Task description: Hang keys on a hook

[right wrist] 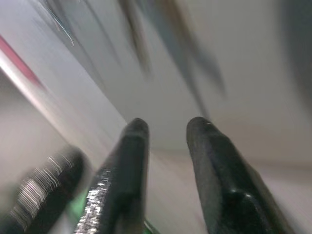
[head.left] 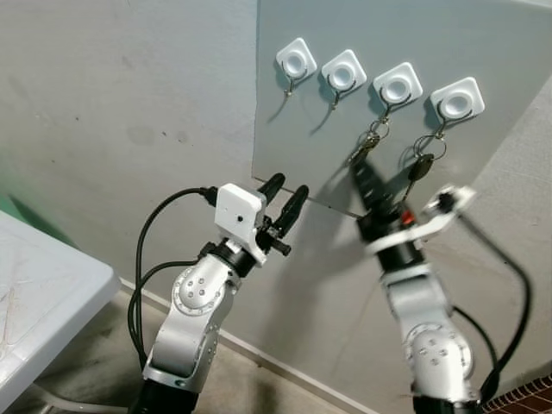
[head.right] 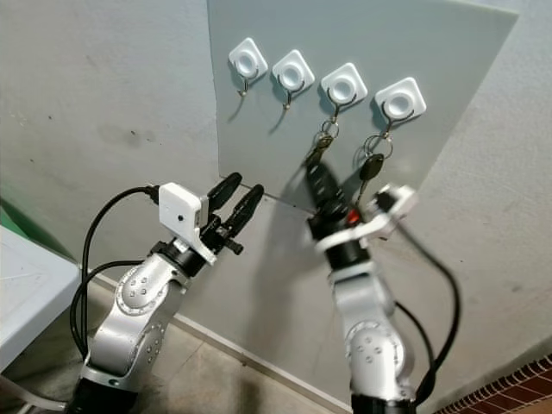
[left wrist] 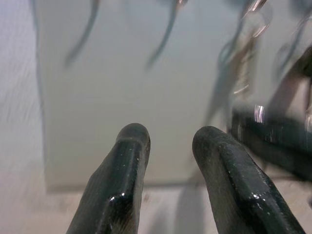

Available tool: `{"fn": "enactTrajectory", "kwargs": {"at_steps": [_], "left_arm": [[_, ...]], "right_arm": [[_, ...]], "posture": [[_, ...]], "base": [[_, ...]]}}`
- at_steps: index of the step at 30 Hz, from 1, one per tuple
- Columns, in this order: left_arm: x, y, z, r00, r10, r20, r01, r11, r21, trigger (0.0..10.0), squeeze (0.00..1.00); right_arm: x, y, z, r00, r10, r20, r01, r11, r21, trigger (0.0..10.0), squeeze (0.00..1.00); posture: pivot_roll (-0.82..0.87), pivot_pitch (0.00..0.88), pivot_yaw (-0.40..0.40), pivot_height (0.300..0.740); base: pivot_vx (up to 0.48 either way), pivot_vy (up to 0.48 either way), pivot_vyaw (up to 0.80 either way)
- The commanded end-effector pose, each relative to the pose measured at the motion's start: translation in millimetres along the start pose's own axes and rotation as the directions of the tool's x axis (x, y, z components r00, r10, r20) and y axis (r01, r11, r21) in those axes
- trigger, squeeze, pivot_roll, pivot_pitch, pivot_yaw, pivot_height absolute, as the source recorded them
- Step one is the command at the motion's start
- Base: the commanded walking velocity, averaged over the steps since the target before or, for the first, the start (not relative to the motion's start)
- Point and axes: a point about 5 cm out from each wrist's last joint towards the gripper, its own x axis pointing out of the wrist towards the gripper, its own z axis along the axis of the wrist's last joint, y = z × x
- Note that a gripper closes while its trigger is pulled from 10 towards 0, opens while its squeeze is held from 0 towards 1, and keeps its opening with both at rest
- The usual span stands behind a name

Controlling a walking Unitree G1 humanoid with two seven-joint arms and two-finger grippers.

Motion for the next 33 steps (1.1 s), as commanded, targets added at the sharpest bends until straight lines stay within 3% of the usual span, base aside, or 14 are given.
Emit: {"fn": "enactTrajectory", "kwargs": {"at_steps": [1,6,8,11,19,23,24,25,27,28,30,31,32,33], "left_arm": [[-5.7,6.8,-11.2,0.999,0.040,-0.037,-0.040,0.999,0.008,10.0,0.00],[-18.9,19.2,-40.2,0.986,0.107,-0.131,-0.108,0.994,0.001,10.0,0.00],[-20.5,20.3,-42.9,0.984,0.111,-0.140,-0.112,0.994,0.004,10.0,0.00],[-32.1,29.5,-63.9,0.962,0.171,-0.214,-0.182,0.983,-0.036,10.0,0.00],[-56.1,35.8,-104.2,0.915,0.205,-0.346,-0.203,0.978,0.042,10.0,0.00],[-87.9,36.2,-143.3,0.809,0.245,-0.534,-0.236,0.968,0.087,10.0,0.00],[-98.9,35.1,-153.7,0.762,0.257,-0.594,-0.255,0.963,0.089,10.0,0.00],[-98.9,35.1,-153.7,0.762,0.257,-0.594,-0.255,0.963,0.089,10.0,0.00],[-118.7,29.2,-169.7,0.678,0.240,-0.694,-0.249,0.964,0.090,10.0,0.00],[-118.7,29.2,-169.7,0.678,0.240,-0.694,-0.249,0.964,0.090,10.0,0.00],[-136.6,23.7,-181.4,0.602,0.228,-0.765,-0.326,0.945,0.025,10.0,0.00],[-136.6,23.7,-181.4,0.602,0.228,-0.765,-0.326,0.945,0.025,10.0,0.00],[-143.7,20.3,-185.5,0.572,0.217,-0.791,-0.335,0.942,0.016,10.0,0.00],[-151.9,16.5,-189.6,0.543,0.204,-0.815,-0.339,0.941,0.009,10.0,0.00]], "right_arm": [[-3.2,-9.3,-3.2,1.000,-0.025,-0.016,0.024,0.997,-0.068,10.0,1.00],[-16.8,-38.2,-23.1,0.987,-0.130,-0.098,0.103,0.965,-0.240,10.0,1.00],[-18.4,-41.0,-24.9,0.984,-0.141,-0.104,0.111,0.962,-0.249,10.0,1.00],[-28.8,-58.5,-37.6,0.966,-0.215,-0.144,0.155,0.928,-0.340,10.0,1.00],[-52.7,-86.8,-63.0,0.916,-0.338,-0.216,0.206,0.859,-0.469,10.0,1.00],[-92.2,-116.9,-84.7,0.794,-0.523,-0.311,0.271,0.761,-0.590,10.0,1.00],[-105.5,-123.4,-89.6,0.750,-0.568,-0.338,0.272,0.731,-0.625,10.0,1.00],[-105.5,-123.4,-89.6,0.750,-0.568,-0.338,0.272,0.731,-0.625,10.0,1.00],[-132.4,-133.8,-98.7,0.649,-0.650,-0.396,0.284,0.689,-0.666,10.0,1.00],[-132.4,-133.8,-98.7,0.649,-0.650,-0.396,0.284,0.689,-0.666,10.0,1.00],[-155.9,-139.5,-107.0,0.553,-0.707,-0.441,0.312,0.666,-0.678,10.0,1.00],[-155.9,-139.5,-107.0,0.553,-0.707,-0.441,0.312,0.666,-0.678,10.0,1.00],[-164.9,-140.0,-110.9,0.522,-0.715,-0.466,0.325,0.671,-0.666,10.0,0.98],[-174.7,-140.3,-115.5,0.483,-0.726,-0.490,0.351,0.673,-0.651,10.0,0.00]], "posture": [[0.08,0.000,-0.058,0.740],[0.08,0.000,-0.052,0.740],[0.08,0.000,-0.052,0.740],[0.09,0.000,-0.048,0.740],[0.09,0.000,-0.044,0.740],[0.09,0.000,-0.043,0.740],[0.10,0.000,-0.042,0.740],[0.10,0.000,-0.042,0.740],[0.10,0.000,-0.043,0.740],[0.10,0.000,-0.043,0.740],[0.10,0.000,-0.042,0.740],[0.10,0.000,-0.042,0.740],[0.09,0.000,-0.039,0.740],[0.09,0.000,-0.038,0.740]], "base": [[0.000,0.000,0.00],[0.000,0.000,0.00],[0.000,0.000,0.00],[0.000,0.000,0.00],[0.000,0.000,0.00],[0.000,0.000,0.00],[0.000,0.000,0.00],[0.000,0.000,0.00],[0.000,0.000,0.00],[0.000,0.000,0.00],[0.000,0.000,0.00],[0.000,0.000,0.00],[0.000,0.000,0.00],[0.000,0.000,0.00]]}}
